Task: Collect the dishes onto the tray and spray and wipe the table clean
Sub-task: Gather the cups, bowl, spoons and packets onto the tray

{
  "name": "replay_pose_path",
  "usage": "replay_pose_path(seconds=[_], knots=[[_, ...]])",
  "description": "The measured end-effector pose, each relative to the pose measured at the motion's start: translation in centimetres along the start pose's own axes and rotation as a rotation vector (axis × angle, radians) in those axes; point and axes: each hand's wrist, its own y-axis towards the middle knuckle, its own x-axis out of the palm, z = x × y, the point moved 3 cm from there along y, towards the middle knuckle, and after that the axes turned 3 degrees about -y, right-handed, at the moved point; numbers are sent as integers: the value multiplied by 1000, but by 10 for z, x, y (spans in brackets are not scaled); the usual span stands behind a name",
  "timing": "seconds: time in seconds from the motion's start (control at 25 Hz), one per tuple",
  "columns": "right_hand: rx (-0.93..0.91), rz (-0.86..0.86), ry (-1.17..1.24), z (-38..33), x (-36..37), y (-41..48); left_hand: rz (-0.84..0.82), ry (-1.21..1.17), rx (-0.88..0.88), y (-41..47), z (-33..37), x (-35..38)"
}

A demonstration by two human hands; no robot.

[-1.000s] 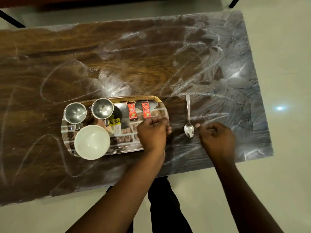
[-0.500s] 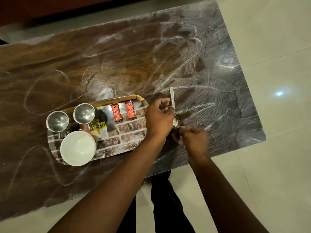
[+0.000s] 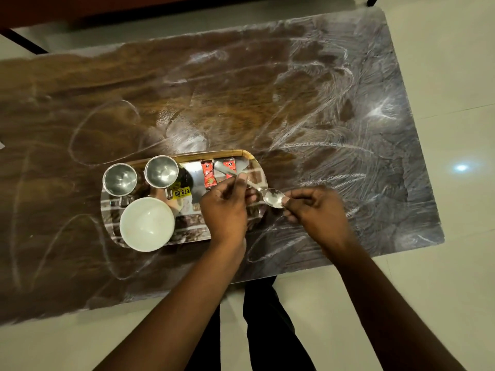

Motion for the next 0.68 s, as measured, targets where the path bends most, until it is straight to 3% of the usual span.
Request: replay_pose_path(seconds=[0.28, 0.68], knots=[[-260, -122, -630, -39, 49, 35, 269, -246, -325, 2, -6, -58], [-286, -56, -769, -45, 68, 45, 329, -280, -417, 18, -11, -52]])
